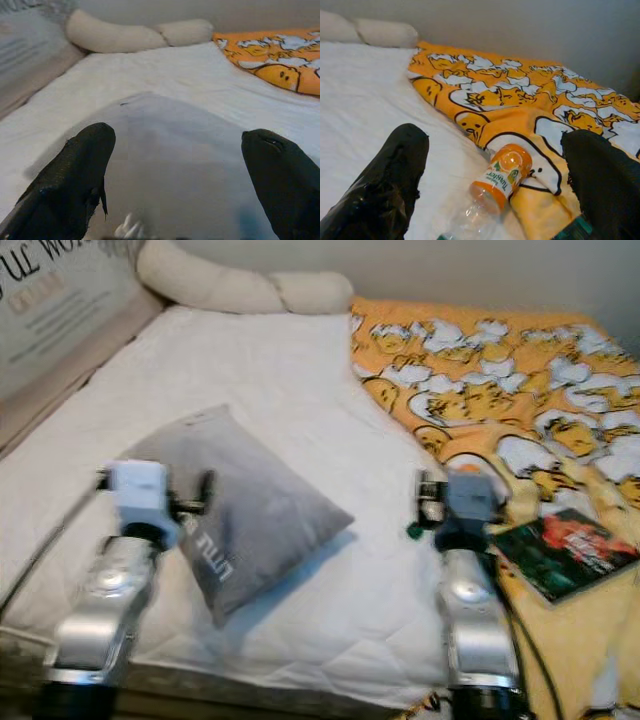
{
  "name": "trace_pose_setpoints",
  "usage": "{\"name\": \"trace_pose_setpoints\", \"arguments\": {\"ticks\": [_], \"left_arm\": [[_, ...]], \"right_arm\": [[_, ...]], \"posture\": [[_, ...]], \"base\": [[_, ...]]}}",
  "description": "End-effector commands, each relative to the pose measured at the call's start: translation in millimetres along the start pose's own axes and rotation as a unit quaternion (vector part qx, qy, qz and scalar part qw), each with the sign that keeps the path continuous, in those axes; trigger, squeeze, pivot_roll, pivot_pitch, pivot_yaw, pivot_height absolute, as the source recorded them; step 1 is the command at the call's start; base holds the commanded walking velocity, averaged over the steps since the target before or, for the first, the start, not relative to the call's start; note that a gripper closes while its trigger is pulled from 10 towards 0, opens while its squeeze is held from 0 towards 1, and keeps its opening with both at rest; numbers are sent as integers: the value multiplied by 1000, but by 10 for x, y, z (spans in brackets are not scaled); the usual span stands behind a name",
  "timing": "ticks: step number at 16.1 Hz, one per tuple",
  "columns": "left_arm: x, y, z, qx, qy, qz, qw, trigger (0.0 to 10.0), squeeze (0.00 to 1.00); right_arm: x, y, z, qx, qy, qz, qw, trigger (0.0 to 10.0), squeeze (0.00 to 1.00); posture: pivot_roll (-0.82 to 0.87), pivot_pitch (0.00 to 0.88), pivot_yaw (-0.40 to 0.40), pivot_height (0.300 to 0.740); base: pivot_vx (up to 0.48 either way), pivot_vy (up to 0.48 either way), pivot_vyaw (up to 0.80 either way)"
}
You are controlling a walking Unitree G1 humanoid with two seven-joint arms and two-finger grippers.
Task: Clean up the room
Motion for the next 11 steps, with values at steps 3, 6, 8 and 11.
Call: {"name": "trace_pose_setpoints", "arguments": {"ticks": [3, 6, 8, 11], "left_arm": [[-5, -5, 81, -5, 9, -2, 1000, 10000, 0], [-17, 3, 58, -4, 3, -3, 1000, 10000, 0], [-28, 3, 40, -5, -3, -3, 1000, 10000, 0], [-36, 3, 23, -7, -6, -3, 1000, 10000, 0]], "right_arm": [[8, -20, 80, -8, 11, 3, 1000, 10000, 0], [21, -27, 74, -14, 9, 3, 1000, 10000, 0], [19, -36, 69, -23, 8, 6, 1000, 10000, 0], [17, -52, 59, -34, 6, 12, 999, 10000, 0]], "posture": [[43, 0, 0, 740], [40, 0, 9, 740], [39, 0, 12, 740], [38, 0, 13, 740]], "base": [[0, 0, 0], [0, 0, 0], [0, 0, 0], [0, 0, 0]]}}
Point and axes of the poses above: a point about 5 cm out from each wrist's last joint towards the gripper, its own x axis pointing back from the gripper into the wrist, its own y axis along the axis of the wrist's last joint, z = x × y, the point moved 3 cm from there along -x, pointing out of the wrist towards the gripper, and after that the axes turned 7 degrees about -x, right-handed, at the moved point
